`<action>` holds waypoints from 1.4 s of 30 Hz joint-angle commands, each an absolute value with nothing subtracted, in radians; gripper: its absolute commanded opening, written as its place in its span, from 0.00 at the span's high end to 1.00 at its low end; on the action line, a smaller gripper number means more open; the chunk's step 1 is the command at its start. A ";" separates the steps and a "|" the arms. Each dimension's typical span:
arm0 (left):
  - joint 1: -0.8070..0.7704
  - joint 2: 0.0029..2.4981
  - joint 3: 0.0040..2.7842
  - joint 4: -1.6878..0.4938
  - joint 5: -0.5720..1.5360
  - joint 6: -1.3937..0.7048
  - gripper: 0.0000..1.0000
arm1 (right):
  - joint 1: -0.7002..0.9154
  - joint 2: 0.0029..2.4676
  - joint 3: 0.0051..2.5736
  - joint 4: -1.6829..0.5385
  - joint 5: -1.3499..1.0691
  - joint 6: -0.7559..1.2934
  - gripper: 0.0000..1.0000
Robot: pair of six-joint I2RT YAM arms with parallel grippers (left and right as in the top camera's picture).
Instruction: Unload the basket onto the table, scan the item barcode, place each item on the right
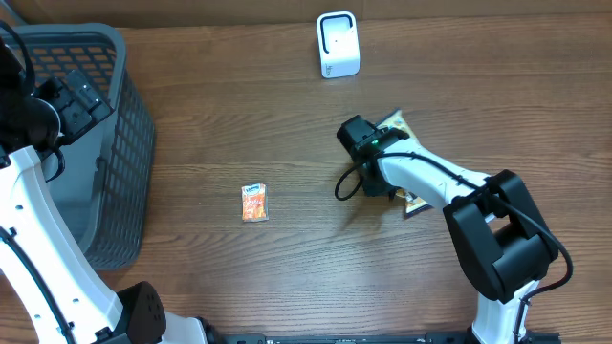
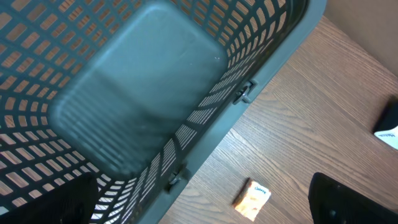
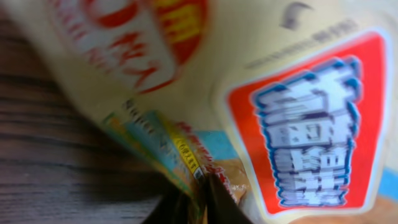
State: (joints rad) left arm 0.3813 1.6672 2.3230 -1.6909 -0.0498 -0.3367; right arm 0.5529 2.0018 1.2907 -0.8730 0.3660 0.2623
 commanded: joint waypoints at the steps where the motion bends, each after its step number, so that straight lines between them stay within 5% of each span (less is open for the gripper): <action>1: 0.379 1.668 2.321 -1.689 -0.059 -0.325 0.00 | 0.535 2.010 1.341 -0.930 0.210 0.304 0.96; 14: 0.379 1.668 2.321 -1.689 -0.059 -0.325 0.00 | 0.520 2.008 1.922 -1.321 -0.326 0.258 0.96; 20: 0.379 1.668 2.321 -1.689 -0.059 -0.325 0.00 | 0.448 2.009 1.840 -1.343 -0.211 0.259 0.96; 21: 0.379 1.668 2.321 -1.689 -0.059 -0.325 0.00 | 0.439 2.009 1.818 -1.332 -0.175 0.259 0.92; 24: 0.379 1.668 2.321 -1.689 -0.059 -0.325 0.00 | 0.428 2.009 1.762 -1.259 -0.211 0.263 0.30; 26: 0.379 1.668 2.321 -1.689 -0.059 -0.325 0.00 | 0.429 2.009 1.737 -1.205 -0.257 0.285 0.16; 32: 0.379 1.668 2.321 -1.689 -0.059 -0.325 0.00 | 0.452 2.009 1.565 -1.002 -0.289 0.491 0.02; 42: 0.379 1.668 2.321 -1.689 -0.059 -0.325 0.00 | 0.488 2.012 1.252 -0.497 -0.524 0.774 0.09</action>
